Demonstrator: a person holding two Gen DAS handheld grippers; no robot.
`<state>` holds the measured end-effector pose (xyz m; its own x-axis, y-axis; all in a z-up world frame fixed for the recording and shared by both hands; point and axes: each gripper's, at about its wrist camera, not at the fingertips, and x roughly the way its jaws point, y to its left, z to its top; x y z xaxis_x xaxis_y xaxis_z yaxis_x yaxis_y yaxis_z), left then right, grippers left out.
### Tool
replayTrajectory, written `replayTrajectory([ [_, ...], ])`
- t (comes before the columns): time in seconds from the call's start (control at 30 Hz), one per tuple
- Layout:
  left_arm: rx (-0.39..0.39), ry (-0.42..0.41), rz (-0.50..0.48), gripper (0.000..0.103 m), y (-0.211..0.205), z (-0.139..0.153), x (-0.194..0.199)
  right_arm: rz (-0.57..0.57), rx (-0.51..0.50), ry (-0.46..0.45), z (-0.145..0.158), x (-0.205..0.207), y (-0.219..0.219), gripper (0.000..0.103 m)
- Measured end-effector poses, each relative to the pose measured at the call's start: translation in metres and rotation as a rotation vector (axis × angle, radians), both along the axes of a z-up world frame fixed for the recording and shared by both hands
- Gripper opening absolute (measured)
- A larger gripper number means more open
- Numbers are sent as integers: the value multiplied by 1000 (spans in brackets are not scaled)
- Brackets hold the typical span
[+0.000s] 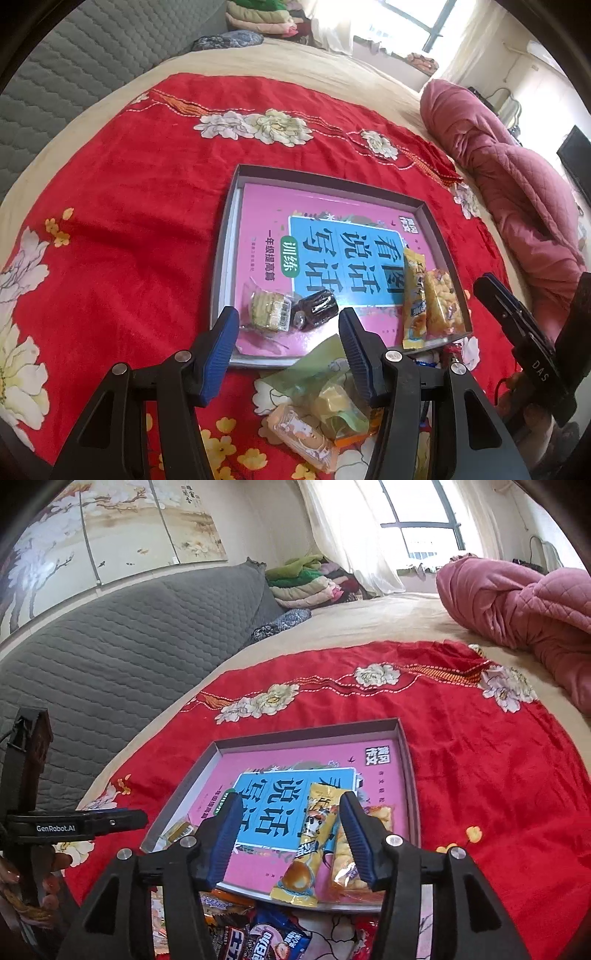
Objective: Organize snacks
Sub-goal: 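Move both tools back over the snack pile in front of the box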
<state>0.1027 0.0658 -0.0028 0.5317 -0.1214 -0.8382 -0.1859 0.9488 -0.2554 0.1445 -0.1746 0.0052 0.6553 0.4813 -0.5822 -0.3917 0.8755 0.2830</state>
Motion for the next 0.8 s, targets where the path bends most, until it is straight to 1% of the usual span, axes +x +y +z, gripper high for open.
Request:
replayTrajectory([
  [0.3, 6, -6, -11, 58, -2, 8, -10, -47, -8, -9, 6, -11, -17, 59],
  [0.5, 7, 6, -10, 58, 1, 6, -17, -83, -5, -8, 10, -22, -26, 65],
  [0.8, 8, 25, -13, 58, 1, 1, -29, -97, -22, -6, 10, -31, -25, 66],
])
